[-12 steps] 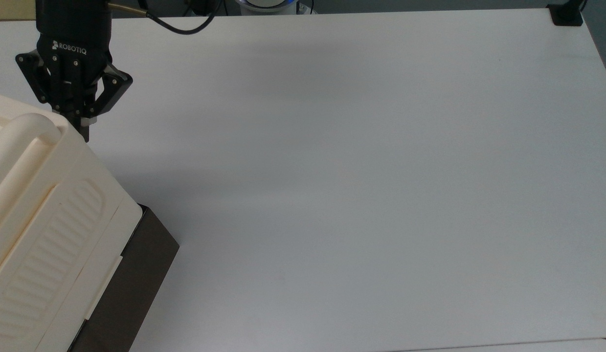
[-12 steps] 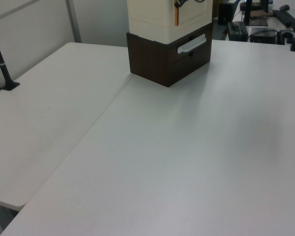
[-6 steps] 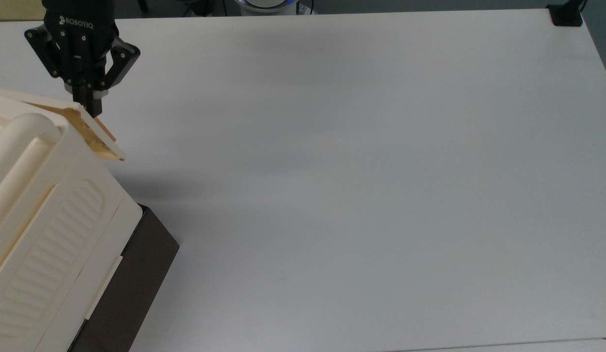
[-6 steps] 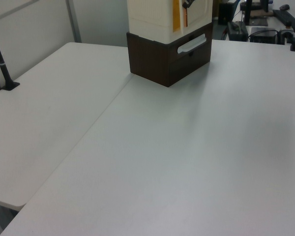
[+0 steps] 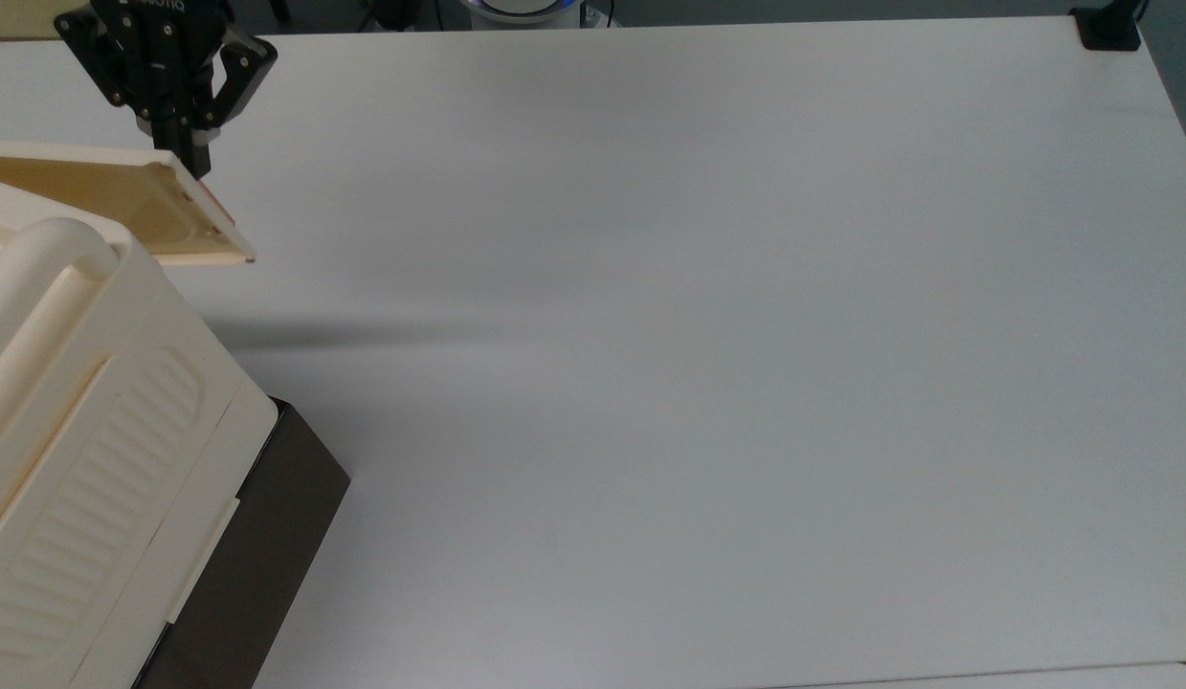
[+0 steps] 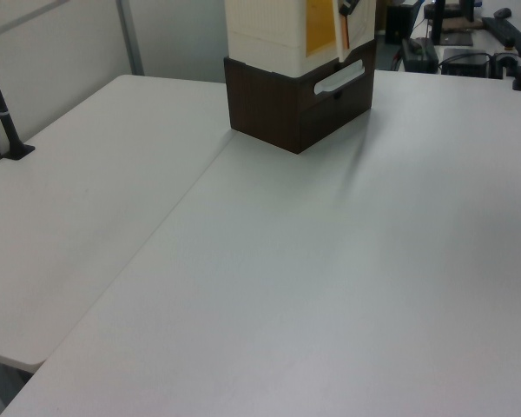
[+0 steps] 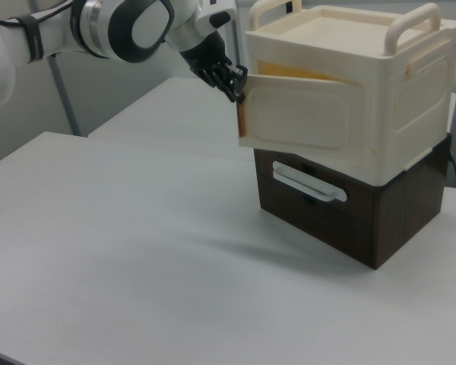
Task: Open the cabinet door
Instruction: 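Pull the gripped door edge outward, swinging the door open on its hinge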
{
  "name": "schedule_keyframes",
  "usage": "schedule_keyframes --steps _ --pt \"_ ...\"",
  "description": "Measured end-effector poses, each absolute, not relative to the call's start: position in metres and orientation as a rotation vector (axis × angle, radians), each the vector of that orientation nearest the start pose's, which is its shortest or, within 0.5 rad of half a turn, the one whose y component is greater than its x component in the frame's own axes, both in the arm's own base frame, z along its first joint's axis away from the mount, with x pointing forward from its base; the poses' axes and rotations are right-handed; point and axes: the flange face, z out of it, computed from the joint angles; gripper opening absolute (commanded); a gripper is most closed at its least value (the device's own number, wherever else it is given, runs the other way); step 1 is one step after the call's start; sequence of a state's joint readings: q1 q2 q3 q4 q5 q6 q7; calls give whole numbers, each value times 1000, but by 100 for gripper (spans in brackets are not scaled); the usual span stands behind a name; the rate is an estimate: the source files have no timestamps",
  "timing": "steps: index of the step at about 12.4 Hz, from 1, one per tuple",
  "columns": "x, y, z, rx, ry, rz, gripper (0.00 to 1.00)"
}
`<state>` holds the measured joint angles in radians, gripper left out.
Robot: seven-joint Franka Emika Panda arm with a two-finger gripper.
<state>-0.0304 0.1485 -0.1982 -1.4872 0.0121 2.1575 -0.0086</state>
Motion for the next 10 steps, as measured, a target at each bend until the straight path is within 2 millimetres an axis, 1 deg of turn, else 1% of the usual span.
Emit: schedule_keyframes --steps 1,3,4,5,7,8,10 --pt "622 -143 645 -3092 357 -780 46" --pt "601 -154 646 -3111 332 -683 62" --pt "590 -160 646 -3121 322 -624 68" --pt "577 -172 645 -3131 323 -562 72" --pt "561 -193 641 -3148 303 -481 90" --pt "556 -199 639 -3154 286 -443 100" --pt "542 -215 632 -3158 268 -344 100"
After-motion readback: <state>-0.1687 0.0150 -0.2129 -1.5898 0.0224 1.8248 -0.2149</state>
